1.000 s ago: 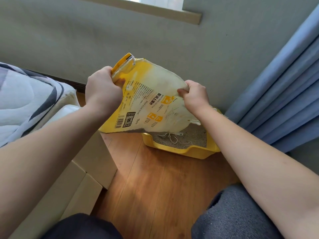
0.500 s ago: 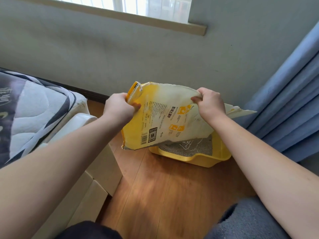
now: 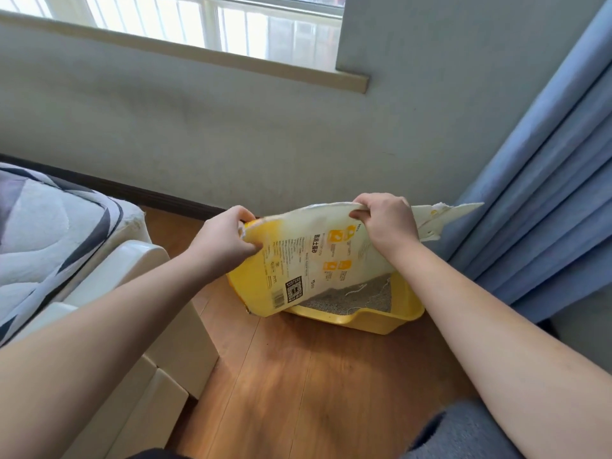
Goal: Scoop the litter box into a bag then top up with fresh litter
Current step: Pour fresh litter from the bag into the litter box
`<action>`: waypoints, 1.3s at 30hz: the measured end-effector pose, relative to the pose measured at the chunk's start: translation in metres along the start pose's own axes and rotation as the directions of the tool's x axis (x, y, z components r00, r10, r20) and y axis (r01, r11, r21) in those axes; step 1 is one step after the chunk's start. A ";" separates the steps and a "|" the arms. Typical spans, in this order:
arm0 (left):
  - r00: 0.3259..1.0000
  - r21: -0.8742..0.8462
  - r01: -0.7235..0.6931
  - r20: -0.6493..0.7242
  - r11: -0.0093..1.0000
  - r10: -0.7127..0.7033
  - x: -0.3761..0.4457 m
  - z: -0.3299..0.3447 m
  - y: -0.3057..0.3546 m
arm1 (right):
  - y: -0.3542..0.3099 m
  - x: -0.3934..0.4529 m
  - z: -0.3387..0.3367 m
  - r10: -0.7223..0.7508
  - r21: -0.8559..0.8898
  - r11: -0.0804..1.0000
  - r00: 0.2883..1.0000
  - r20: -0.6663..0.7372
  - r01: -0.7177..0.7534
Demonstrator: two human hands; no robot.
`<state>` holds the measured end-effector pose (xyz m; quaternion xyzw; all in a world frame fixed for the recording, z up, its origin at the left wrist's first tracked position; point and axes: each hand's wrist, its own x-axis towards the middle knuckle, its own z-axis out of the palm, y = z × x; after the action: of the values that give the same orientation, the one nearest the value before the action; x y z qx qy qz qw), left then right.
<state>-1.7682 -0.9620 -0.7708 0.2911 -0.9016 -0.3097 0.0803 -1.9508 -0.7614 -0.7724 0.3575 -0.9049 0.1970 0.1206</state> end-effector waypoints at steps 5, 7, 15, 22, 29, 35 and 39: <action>0.988 0.018 -0.128 0.087 0.992 0.126 -0.008 -0.007 0.011 | -0.013 -0.004 0.001 -0.131 -0.082 0.987 0.989 0.070 0.136; 0.975 0.103 -0.210 0.098 0.972 0.201 -0.014 -0.003 0.019 | -0.022 -0.007 -0.001 -0.188 -0.115 0.973 0.976 0.109 0.200; 0.942 0.351 -0.331 0.072 0.876 0.327 -0.028 0.020 0.042 | -0.062 -0.016 -0.011 -0.368 -0.168 0.908 0.922 0.123 0.385; 0.934 0.228 -0.324 -0.078 0.918 0.349 -0.022 0.016 0.028 | -0.055 -0.002 -0.024 -0.422 -0.043 0.903 0.902 0.091 0.427; 0.956 0.088 -0.281 -0.061 0.956 0.287 -0.015 0.015 0.016 | -0.022 0.011 -0.067 -0.052 -0.242 0.962 0.957 0.286 0.125; 0.974 0.137 -0.226 0.010 0.964 0.227 -0.016 0.011 0.015 | -0.024 0.007 -0.062 -0.125 -0.189 0.973 0.990 0.058 0.134; 0.976 0.225 -0.216 0.023 0.950 0.216 -0.019 0.018 0.010 | -0.034 0.005 -0.055 -0.277 -0.172 0.951 0.956 -0.099 0.258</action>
<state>-1.7629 -0.9353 -0.7777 0.1982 -0.9573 -0.1943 0.0809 -1.9265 -0.7625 -0.7129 0.4538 -0.8516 0.1283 0.2289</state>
